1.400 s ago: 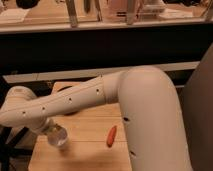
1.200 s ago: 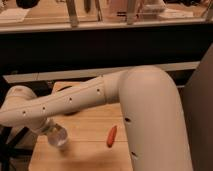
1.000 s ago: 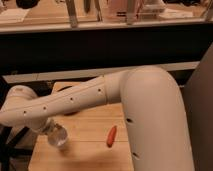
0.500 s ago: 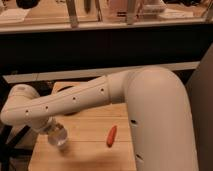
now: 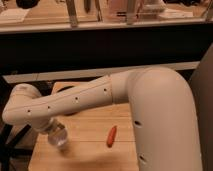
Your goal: Place the white sponge in the ceramic cup
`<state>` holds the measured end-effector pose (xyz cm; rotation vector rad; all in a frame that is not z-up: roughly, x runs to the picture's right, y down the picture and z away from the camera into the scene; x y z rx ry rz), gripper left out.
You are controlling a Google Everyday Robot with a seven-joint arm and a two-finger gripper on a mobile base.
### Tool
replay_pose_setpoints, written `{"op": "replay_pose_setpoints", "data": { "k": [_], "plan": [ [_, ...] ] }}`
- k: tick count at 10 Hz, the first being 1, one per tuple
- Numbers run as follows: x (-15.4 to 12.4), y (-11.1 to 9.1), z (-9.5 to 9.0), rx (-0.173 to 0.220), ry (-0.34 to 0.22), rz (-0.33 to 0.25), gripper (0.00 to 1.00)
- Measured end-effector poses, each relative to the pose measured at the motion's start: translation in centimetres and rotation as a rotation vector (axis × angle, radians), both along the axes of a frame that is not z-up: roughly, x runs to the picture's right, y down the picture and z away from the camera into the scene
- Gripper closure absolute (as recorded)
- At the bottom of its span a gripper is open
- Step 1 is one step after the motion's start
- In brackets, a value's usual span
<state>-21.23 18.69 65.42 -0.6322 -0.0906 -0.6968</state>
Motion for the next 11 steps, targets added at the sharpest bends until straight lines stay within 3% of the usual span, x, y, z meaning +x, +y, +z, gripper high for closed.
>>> {"op": "replay_pose_setpoints", "data": {
  "k": [4, 11],
  "plan": [
    [-0.8, 0.9, 0.5, -0.026, -0.025, -0.011, 0.23],
    [-1.4, 2.0, 1.4, -0.056, -0.040, -0.014, 0.20]
  ]
}}
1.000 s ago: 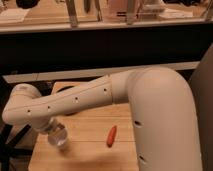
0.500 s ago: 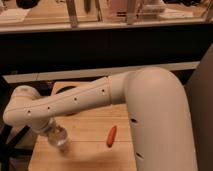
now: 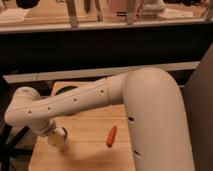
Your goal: Place the white sponge in the ceramic cup
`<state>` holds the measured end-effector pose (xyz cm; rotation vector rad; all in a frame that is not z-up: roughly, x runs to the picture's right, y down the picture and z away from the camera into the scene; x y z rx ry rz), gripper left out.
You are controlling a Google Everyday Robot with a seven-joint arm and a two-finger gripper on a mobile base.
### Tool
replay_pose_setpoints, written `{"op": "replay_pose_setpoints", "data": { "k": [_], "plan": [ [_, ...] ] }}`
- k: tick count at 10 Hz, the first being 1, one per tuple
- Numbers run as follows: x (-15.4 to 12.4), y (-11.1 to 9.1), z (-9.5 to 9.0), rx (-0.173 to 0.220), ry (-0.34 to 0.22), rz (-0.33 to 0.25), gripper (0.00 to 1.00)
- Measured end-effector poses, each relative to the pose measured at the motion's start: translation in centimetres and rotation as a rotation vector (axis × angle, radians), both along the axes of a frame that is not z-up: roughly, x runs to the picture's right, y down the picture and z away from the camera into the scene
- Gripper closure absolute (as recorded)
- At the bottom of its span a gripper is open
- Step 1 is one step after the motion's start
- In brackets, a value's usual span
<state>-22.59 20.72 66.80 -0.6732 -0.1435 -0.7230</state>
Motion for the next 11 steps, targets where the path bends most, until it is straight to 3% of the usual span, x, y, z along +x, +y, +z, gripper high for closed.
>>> {"op": "replay_pose_setpoints", "data": {
  "k": [6, 11],
  "plan": [
    [0.3, -1.2, -1.2, 0.042, 0.020, 0.000, 0.20],
    [2.6, -4.2, -2.5, 0.126, 0.092, 0.001, 0.20]
  ]
}}
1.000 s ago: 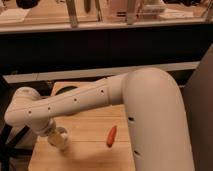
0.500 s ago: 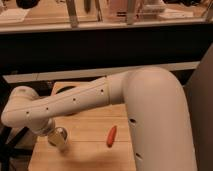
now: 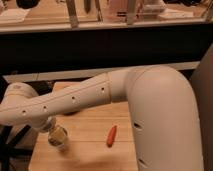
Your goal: Place the white sponge in the ceramic cup
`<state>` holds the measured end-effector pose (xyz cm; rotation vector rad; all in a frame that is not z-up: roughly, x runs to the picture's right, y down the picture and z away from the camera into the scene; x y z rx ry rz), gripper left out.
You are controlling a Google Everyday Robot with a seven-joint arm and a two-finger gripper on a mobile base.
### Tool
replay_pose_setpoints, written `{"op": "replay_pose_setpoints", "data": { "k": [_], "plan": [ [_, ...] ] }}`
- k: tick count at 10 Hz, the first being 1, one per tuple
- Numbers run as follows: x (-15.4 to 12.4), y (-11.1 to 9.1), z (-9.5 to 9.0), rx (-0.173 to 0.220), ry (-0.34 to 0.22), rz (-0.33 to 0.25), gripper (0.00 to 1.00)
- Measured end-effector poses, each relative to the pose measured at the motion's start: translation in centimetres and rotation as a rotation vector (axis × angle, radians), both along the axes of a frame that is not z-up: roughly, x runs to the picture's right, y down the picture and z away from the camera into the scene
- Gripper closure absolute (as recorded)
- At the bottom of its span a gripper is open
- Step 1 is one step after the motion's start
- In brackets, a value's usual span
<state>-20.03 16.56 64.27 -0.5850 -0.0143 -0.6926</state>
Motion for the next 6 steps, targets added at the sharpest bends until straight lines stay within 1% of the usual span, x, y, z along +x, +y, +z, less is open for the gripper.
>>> {"op": "replay_pose_setpoints", "data": {
  "k": [2, 4, 6],
  "plan": [
    [1.7, -1.2, -0.4, 0.029, 0.024, 0.017, 0.20],
    [3.5, -2.0, -0.6, 0.050, 0.040, 0.040, 0.20],
    [5.5, -2.7, -0.5, 0.069, 0.066, 0.083, 0.22]
  ]
}}
